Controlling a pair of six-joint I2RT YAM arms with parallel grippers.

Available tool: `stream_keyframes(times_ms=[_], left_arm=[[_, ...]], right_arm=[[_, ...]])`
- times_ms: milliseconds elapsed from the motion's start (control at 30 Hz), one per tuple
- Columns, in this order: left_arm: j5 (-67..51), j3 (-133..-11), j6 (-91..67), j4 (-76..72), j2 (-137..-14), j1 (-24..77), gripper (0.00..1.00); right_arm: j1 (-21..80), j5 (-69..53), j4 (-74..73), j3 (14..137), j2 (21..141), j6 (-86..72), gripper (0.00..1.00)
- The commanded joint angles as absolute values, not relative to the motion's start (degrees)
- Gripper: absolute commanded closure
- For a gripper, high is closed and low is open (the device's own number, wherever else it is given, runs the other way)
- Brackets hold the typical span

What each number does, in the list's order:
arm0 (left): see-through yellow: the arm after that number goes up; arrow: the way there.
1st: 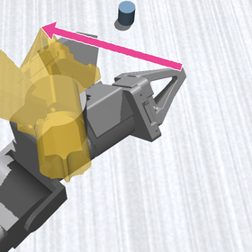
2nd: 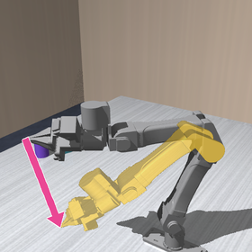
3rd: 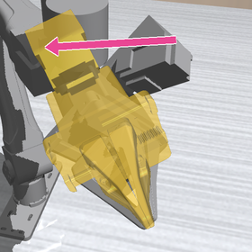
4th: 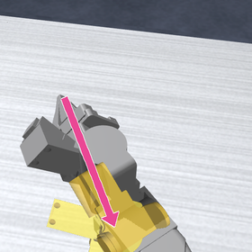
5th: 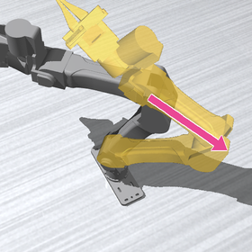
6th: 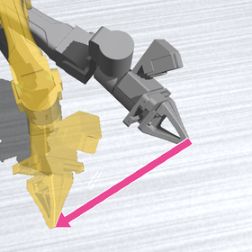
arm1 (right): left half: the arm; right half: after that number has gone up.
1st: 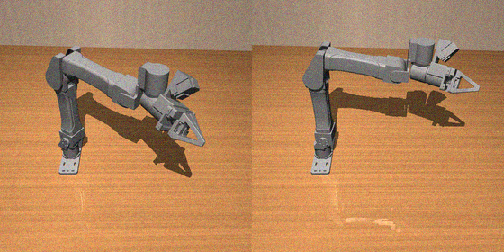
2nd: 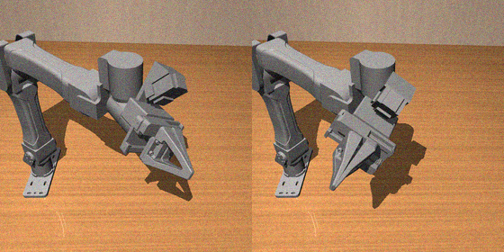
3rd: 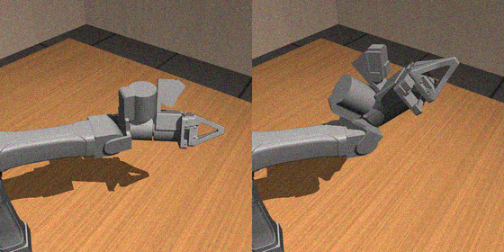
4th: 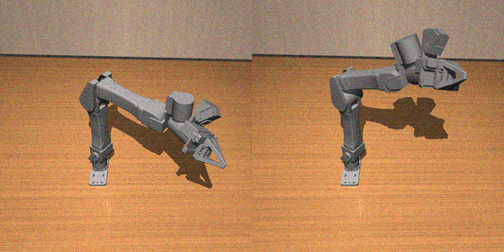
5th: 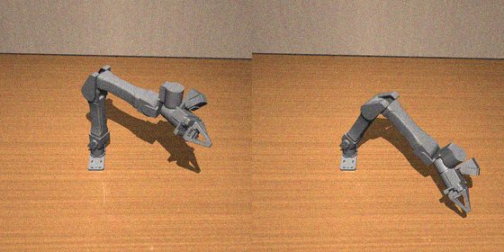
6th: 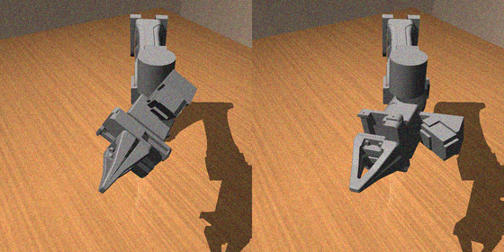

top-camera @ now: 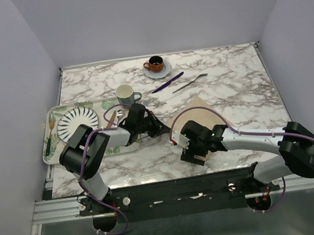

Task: Fold the napkin into a case and place the utensils inside
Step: Fold the rectangle-folded napkin at the center of the board, then smooth out the square-folded napkin at the center of the board.

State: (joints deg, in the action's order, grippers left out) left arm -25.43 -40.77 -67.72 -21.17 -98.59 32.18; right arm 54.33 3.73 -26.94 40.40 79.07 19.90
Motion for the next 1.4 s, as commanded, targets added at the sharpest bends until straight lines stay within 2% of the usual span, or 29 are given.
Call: stream_keyframes(times_ms=[0,733,833,867,967,1067,1233,1300,1333,1367], left_arm=[[-23.29,-41.66,-66.53,-21.53,-99.23,31.47,1.00],[-23.73,-42.45,-64.69,-21.80,-100.81,30.50,1.00],[-25.83,-42.63,-64.69,-21.62,-100.29,30.50,0.77],[-26.27,-42.63,-64.43,-21.45,-99.67,30.50,0.63],[-28.73,-42.72,-62.58,-18.38,-96.51,30.24,0.51],[-31.11,-41.84,-59.51,-14.25,-91.60,30.06,0.42],[-33.92,-39.38,-52.22,-8.80,-81.24,29.36,0.37],[-34.36,-40.07,-47.91,-8.35,-78.94,28.31,0.37],[-34.63,-40.69,-46.86,-8.87,-78.06,27.95,0.38],[-35.85,-41.56,-45.98,-9.49,-78.31,27.78,0.42]], right_arm=[[54.84,5.45,-28.21,39.73,81.12,19.95,0.00],[54.84,4.31,-28.39,39.73,80.60,20.22,0.00],[54.84,3.70,-29.00,40.34,79.55,19.78,0.00],[54.84,3.08,-29.26,41.12,78.76,19.86,0.00],[54.76,0.35,-31.72,44.37,74.37,19.34,0.00],[54.84,-2.72,-33.75,46.40,69.36,18.81,0.00],[52.92,-3.60,-34.54,48.95,60.93,19.86,0.00],[46.81,-6.22,-34.80,50.00,60.21,19.69,0.00],[43.28,-11.55,-35.33,51.40,60.38,19.69,0.00],[39.68,-14.56,-35.68,52.46,61.69,19.43,0.00]])
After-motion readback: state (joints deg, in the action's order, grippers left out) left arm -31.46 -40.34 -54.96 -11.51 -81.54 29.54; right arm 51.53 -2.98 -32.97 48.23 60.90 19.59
